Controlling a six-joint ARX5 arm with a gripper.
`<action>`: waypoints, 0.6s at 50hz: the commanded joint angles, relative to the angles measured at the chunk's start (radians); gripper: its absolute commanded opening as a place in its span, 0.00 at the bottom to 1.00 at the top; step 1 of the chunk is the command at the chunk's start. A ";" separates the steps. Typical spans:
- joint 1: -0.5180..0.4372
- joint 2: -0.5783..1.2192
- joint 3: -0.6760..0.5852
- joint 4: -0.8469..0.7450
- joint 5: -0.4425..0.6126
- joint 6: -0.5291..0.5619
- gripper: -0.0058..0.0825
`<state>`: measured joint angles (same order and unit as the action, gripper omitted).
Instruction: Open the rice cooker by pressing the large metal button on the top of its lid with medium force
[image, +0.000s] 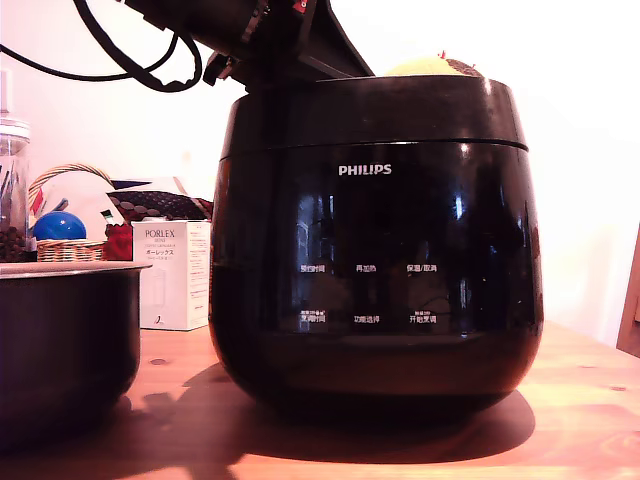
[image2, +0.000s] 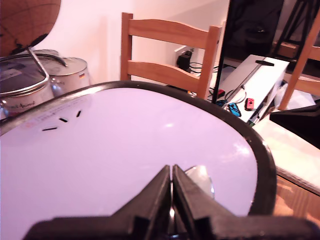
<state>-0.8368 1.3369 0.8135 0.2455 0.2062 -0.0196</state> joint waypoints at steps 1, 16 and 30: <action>-0.015 0.016 -0.026 -0.035 0.003 0.008 0.04; -0.015 0.011 -0.026 -0.106 0.003 0.024 0.04; -0.014 0.011 -0.026 -0.144 -0.006 0.029 0.04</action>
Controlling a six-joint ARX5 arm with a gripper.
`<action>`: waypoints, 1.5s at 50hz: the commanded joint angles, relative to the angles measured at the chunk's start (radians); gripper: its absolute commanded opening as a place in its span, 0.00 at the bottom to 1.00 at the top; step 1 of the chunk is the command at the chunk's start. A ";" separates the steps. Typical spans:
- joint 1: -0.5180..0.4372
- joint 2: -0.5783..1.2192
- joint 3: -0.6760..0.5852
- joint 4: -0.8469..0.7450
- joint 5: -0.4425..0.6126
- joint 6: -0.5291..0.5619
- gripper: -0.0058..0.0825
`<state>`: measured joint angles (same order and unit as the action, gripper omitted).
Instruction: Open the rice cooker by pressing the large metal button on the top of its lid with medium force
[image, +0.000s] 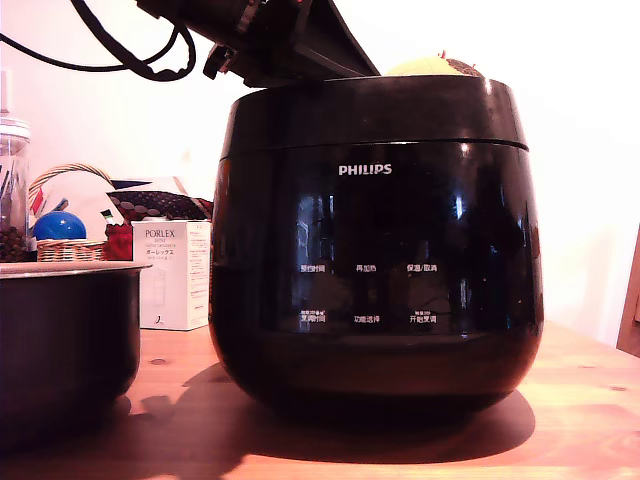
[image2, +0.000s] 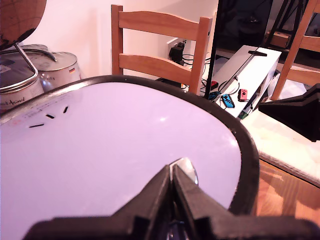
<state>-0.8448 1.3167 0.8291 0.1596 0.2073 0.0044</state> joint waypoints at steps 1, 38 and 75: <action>-0.006 0.031 -0.042 -0.062 -0.008 0.005 0.04; -0.008 0.098 -0.042 -0.166 -0.058 0.058 0.04; -0.022 0.005 -0.042 0.249 -0.170 -0.065 0.04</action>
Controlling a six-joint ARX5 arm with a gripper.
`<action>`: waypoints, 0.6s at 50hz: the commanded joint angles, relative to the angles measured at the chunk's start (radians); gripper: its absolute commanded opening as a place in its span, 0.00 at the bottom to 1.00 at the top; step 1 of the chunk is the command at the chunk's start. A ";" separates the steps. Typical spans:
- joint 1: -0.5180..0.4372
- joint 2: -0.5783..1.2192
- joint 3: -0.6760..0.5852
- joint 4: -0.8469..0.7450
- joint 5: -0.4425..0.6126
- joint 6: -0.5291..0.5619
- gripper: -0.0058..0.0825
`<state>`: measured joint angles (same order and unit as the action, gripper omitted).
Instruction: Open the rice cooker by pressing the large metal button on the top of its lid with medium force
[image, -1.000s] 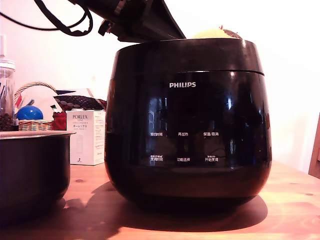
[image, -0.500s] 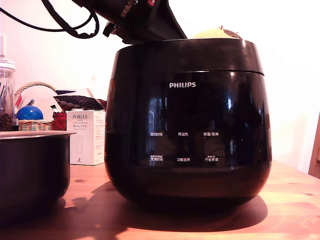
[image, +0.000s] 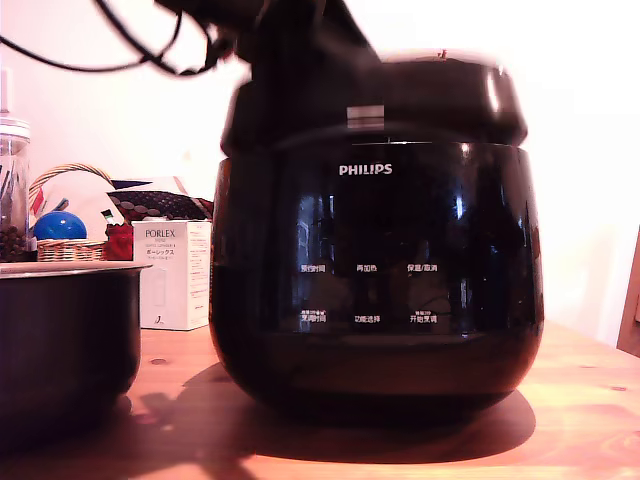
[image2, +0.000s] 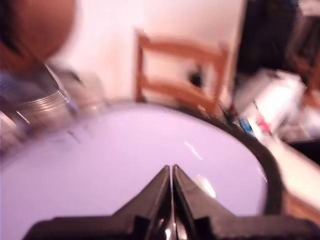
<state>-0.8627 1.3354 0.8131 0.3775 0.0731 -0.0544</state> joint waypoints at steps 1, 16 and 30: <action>-0.004 -0.017 -0.026 0.046 -0.047 -0.006 0.04; 0.015 -0.117 -0.026 0.108 -0.176 0.015 0.04; 0.085 -0.296 -0.026 -0.012 -0.281 0.095 0.04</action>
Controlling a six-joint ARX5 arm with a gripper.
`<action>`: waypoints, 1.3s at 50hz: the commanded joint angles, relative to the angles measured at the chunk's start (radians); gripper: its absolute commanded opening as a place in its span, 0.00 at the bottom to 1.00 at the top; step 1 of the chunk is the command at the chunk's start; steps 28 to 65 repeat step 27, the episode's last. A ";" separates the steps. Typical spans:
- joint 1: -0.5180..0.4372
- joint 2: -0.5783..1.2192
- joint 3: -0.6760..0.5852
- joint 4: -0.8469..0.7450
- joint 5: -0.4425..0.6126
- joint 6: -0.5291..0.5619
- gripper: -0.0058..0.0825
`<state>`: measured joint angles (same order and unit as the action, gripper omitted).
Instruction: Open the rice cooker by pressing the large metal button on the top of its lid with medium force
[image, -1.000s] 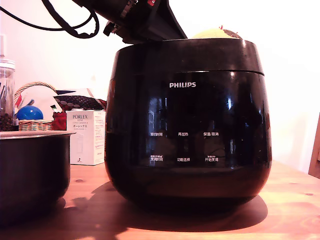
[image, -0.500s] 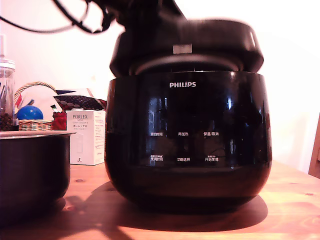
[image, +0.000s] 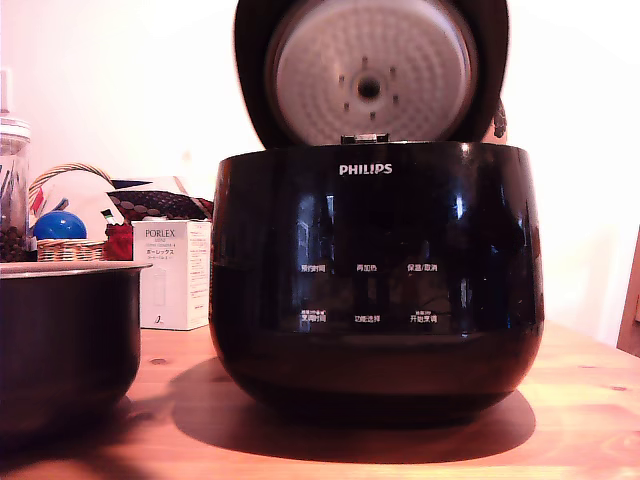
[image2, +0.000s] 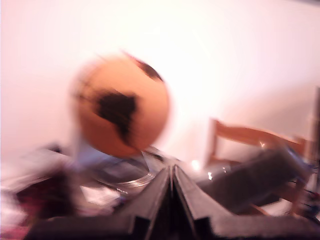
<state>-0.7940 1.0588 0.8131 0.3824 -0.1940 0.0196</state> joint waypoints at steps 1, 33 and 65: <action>0.024 -0.034 -0.026 -0.030 -0.021 0.021 0.04; 0.146 -0.235 -0.026 -0.196 -0.055 0.045 0.04; 0.146 -0.235 -0.026 -0.196 -0.055 0.045 0.04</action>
